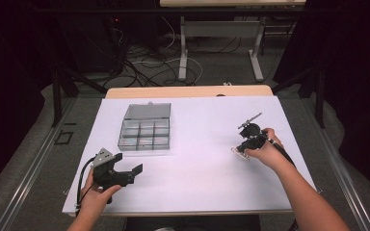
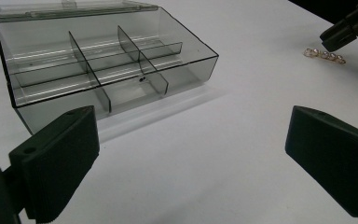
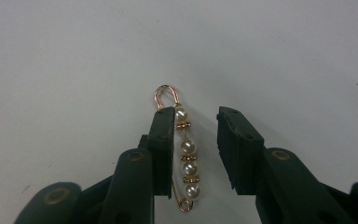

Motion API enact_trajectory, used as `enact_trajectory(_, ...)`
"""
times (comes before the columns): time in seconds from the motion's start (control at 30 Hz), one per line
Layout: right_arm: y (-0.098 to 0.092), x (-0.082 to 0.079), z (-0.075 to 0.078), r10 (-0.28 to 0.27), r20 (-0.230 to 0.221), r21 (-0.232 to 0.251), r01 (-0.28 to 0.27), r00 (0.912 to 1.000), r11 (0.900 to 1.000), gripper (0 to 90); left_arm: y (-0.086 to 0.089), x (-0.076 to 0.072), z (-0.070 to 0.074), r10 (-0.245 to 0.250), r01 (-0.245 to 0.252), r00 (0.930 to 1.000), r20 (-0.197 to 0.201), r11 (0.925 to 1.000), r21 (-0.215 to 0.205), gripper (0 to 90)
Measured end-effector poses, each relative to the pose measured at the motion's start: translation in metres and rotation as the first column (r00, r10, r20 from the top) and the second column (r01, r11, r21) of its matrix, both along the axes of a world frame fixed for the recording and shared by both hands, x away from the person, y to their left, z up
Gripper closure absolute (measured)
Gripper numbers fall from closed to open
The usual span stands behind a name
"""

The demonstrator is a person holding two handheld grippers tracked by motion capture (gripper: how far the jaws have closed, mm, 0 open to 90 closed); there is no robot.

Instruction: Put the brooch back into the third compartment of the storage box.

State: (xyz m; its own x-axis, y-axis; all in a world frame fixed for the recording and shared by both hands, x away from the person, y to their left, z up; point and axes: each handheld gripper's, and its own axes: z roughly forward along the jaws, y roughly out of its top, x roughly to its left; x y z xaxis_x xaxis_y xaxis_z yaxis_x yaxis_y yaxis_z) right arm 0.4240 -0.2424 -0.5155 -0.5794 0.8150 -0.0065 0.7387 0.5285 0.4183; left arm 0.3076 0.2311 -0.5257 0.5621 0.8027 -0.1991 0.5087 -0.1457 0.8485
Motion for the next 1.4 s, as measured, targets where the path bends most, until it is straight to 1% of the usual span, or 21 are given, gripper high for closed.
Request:
enact_trajectory(0.03, 0.0, 0.0, 0.0, 0.007, -0.007, -0.003, -0.007, 1.0, 1.0, 68.9, 0.0, 0.0, 0.0, -0.001, 0.001, 1.0, -0.002, 1.0, -0.001, 3.3)
enact_trajectory(0.07, -0.001, 0.001, -0.001, 0.016, 0.009, 0.001, -0.016, 0.9998, 1.0, 69.1, 0.0, 0.0, 0.0, -0.001, 0.001, 1.0, -0.002, 1.0, -0.001, 3.3)
enact_trajectory(0.1, 0.001, 0.001, -0.005, -0.003, 0.032, 0.029, 0.002, 0.9995, 1.0, 69.7, 0.0, 0.0, 0.0, -0.001, 0.001, 1.0, -0.002, 1.0, -0.001, 3.3)
enact_trajectory(0.17, 0.001, 0.002, -0.005, -0.007, 0.011, 0.034, 0.007, 0.9999, 0.999, 71.4, 0.0, 0.0, 0.0, -0.002, 0.002, 1.0, -0.005, 1.0, -0.002, 3.3)
enact_trajectory(0.2, 0.001, 0.002, -0.004, -0.005, -0.013, 0.014, 0.005, 0.9999, 1.0, 71.7, 0.0, 0.0, 0.0, -0.002, 0.002, 1.0, -0.005, 1.0, -0.002, 3.3)
enact_trajectory(0.3, 0.001, 0.003, -0.008, 0.008, 0.001, 0.028, -0.008, 1.0, 1.0, 73.0, 0.0, 0.0, 0.0, -0.002, 0.002, 1.0, -0.006, 1.0, -0.002, 3.3)
enact_trajectory(0.33, 0.002, 0.003, -0.008, -0.001, -0.003, 0.032, 0.001, 1.0, 0.999, 73.4, 0.0, 0.0, 0.0, -0.003, 0.003, 1.0, -0.006, 1.0, -0.003, 3.3)
enact_trajectory(0.37, 0.002, 0.002, -0.006, -0.002, -0.02, 0.0, 0.002, 0.9998, 1.0, 73.4, 0.0, 0.0, 0.0, -0.003, 0.003, 1.0, -0.006, 1.0, -0.003, 3.3)
enact_trajectory(0.4, 0.002, 0.002, -0.007, 0.007, -0.027, 0.02, -0.007, 0.9996, 1.0, 73.4, 0.0, 0.0, 0.0, -0.003, 0.003, 1.0, -0.008, 1.0, -0.001, 3.3)
enact_trajectory(0.47, 0.003, 0.003, -0.01, -0.002, -0.007, 0.024, 0.002, 1.0, 1.0, 73.8, 0.0, 0.0, 0.0, -0.003, 0.003, 1.0, -0.008, 1.0, -0.001, 3.3)
enact_trajectory(0.5, 0.003, 0.003, -0.009, -0.001, -0.015, 0.007, 0.001, 0.9999, 1.0, 73.9, 0.0, 0.0, 0.0, -0.004, 0.004, 1.0, -0.008, 1.0, -0.001, 3.3)
enact_trajectory(0.53, 0.003, 0.002, -0.008, 0.0, -0.033, 0.02, 0.001, 0.9995, 1.0, 73.9, 0.0, 0.0, -0.001, -0.003, 0.003, 1.0, -0.009, 1.0, -0.002, 3.3)
enact_trajectory(0.7, 0.004, 0.004, -0.011, 0.006, -0.029, 0.003, -0.006, 0.9996, 1.0, 75.3, 0.0, 0.0, -0.001, -0.002, 0.002, 1.0, -0.009, 1.0, -0.002, 3.3)
enact_trajectory(0.73, 0.004, 0.004, -0.01, 0.0, -0.043, -0.004, 0.0, 0.9991, 1.0, 75.8, 0.0, 0.0, -0.001, -0.003, 0.003, 0.9999, -0.009, 1.0, -0.002, 3.3)
enact_trajectory(0.8, 0.005, 0.004, -0.013, 0.002, -0.03, 0.026, -0.001, 0.9995, 1.0, 76.7, 0.0, 0.0, 0.0, -0.004, 0.004, 0.9999, -0.009, 1.0, -0.002, 3.3)
enact_trajectory(0.87, 0.005, 0.004, -0.014, 0.002, -0.027, 0.027, -0.001, 0.9996, 1.0, 77.1, 0.0, 0.0, 0.0, -0.004, 0.004, 1.0, -0.009, 1.0, -0.002, 3.3)
enact_trajectory(0.9, 0.005, 0.004, -0.011, 0.012, -0.058, 0.008, -0.011, 0.9983, 1.0, 77.9, 0.0, 0.0, 0.0, -0.004, 0.004, 1.0, -0.008, 1.0, -0.003, 3.3)
enact_trajectory(0.93, 0.006, 0.005, -0.013, 0.01, -0.038, -0.009, -0.01, 0.9992, 1.0, 78.2, 0.0, 0.0, 0.0, -0.005, 0.005, 1.0, -0.007, 1.0, -0.002, 3.3)
enact_trajectory(1.07, 0.007, 0.004, -0.013, 0.008, -0.047, -0.01, -0.009, 0.9989, 1.0, 78.5, 0.0, 0.0, 0.0, -0.002, 0.002, 1.0, -0.007, 1.0, -0.005, 3.3)
enact_trajectory(1.17, 0.007, 0.005, -0.014, 0.033, -0.056, -0.003, -0.033, 0.9979, 0.999, 79.1, 0.0, 0.001, 0.0, -0.002, 0.002, 1.0, -0.006, 1.0, -0.006, 3.3)
enact_trajectory(1.4, 0.007, 0.005, -0.014, 0.034, -0.052, -0.009, -0.035, 0.998, 0.999, 80.3, 0.0, 0.0, 0.0, -0.002, 0.002, 1.0, -0.007, 1.0, -0.005, 3.3)
